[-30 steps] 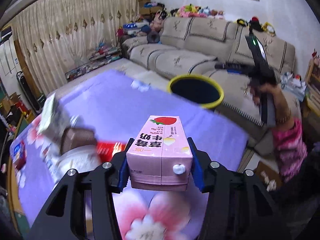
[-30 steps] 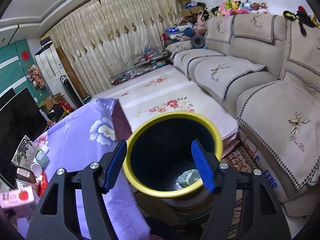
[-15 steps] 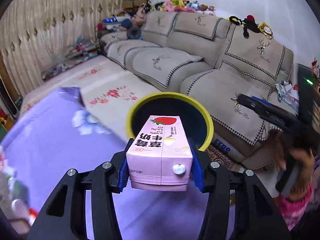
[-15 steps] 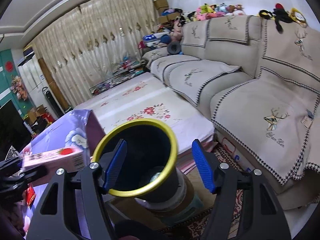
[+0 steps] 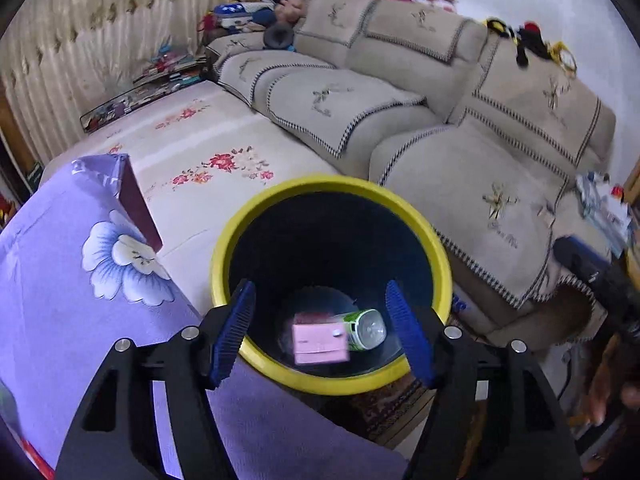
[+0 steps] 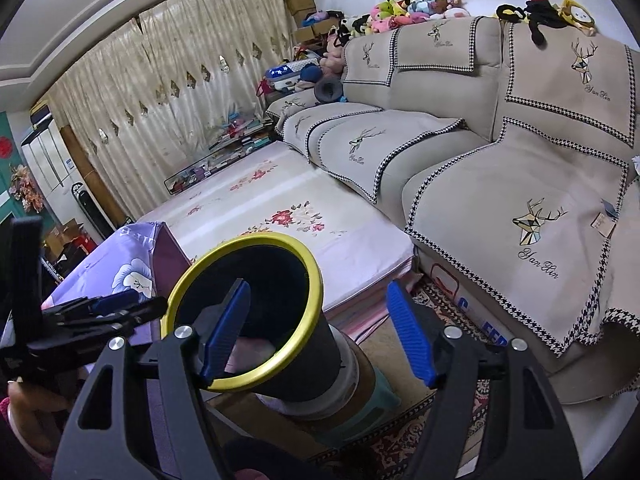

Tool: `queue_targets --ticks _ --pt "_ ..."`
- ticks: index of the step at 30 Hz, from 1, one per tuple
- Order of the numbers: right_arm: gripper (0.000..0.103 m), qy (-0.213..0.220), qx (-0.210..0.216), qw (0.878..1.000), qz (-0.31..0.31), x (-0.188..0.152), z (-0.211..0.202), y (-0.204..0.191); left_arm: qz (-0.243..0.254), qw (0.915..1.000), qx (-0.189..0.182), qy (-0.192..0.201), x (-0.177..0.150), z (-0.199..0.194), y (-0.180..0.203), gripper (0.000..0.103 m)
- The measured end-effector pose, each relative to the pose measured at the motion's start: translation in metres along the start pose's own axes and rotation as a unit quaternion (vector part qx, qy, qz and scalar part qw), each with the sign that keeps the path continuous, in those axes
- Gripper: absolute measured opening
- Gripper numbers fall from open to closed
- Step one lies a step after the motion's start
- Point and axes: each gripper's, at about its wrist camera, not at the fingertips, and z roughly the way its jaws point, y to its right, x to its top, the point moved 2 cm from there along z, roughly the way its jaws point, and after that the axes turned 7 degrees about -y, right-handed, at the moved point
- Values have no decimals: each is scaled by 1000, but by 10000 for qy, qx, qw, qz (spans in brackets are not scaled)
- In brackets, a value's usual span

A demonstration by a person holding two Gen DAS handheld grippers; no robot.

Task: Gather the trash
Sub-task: 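Carry the pink carton over the bin and open the left gripper, then grasp the brown lid on the yogurt cup with the right gripper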

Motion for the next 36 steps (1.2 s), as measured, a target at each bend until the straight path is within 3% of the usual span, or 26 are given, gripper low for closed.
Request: queue_targets --ticks 2,5,13,23,25,28,32,36 --pt "67 1 15 10000 -14 -1 -1 -2 -116 9998 6 182 -6 -20 -4 69" --pt "67 -33 60 10000 -72 -4 -1 -10 -211 9972 67 708 -26 -69 -6 83" --pt "68 -213 329 9982 -453 -18 2 -55 -686 9786 953 1691 -103 -194 -47 98" --pt "68 -531 964 9835 -1436 -52 -4 -162 -1598 9485 1980 1884 -222 -296 -136 98" --pt "68 -603 1106 9785 -1632 -60 -5 -184 -1705 9402 2278 1872 -244 -311 -149 98" --pt "68 -812 1460 9662 -1962 -77 -5 -223 -2008 9204 2665 2035 -282 -339 -172 98" --pt "68 -979 1773 9479 -2461 -100 -11 -277 -2383 8988 2983 2155 -322 -364 -197 98" --pt "68 -1156 2272 9279 -2720 -118 -22 -321 -2622 8858 3162 2157 -355 -376 -217 98"
